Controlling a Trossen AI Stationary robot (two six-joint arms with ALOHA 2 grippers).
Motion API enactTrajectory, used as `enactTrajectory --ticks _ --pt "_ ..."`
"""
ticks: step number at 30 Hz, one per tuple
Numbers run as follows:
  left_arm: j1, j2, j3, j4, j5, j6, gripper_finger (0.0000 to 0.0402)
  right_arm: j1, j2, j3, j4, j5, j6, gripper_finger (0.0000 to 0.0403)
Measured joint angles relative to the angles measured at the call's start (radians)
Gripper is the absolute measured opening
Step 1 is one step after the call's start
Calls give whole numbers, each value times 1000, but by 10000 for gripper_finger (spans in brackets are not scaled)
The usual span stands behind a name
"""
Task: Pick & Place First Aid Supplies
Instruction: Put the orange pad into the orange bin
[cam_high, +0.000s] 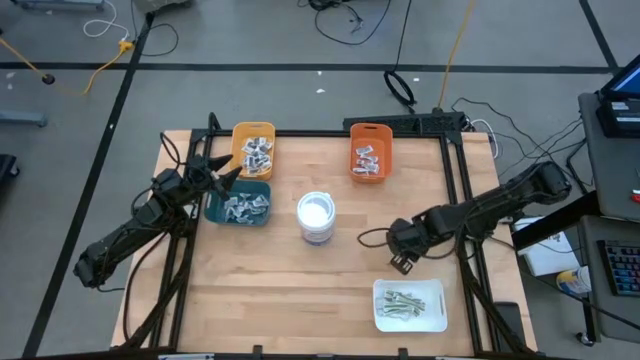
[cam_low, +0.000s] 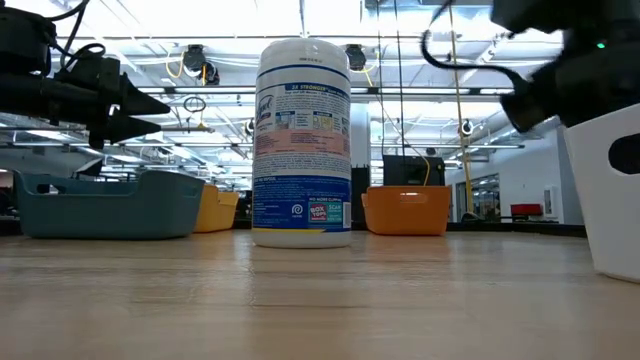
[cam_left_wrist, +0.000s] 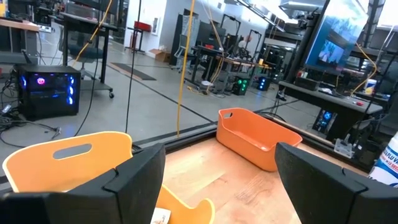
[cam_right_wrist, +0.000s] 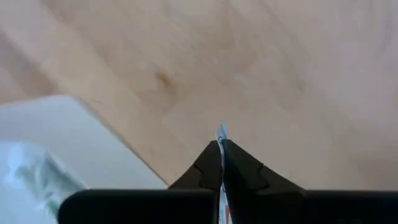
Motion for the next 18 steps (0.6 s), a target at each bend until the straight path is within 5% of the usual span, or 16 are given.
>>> enactTrajectory --ticks 9,18 --pt "0 0 0 0 0 0 306 -189 1 129 -115 -29 -588 1" --pt "0 0 0 0 0 0 306 -470 139 346 -269 -25 -1019 0"
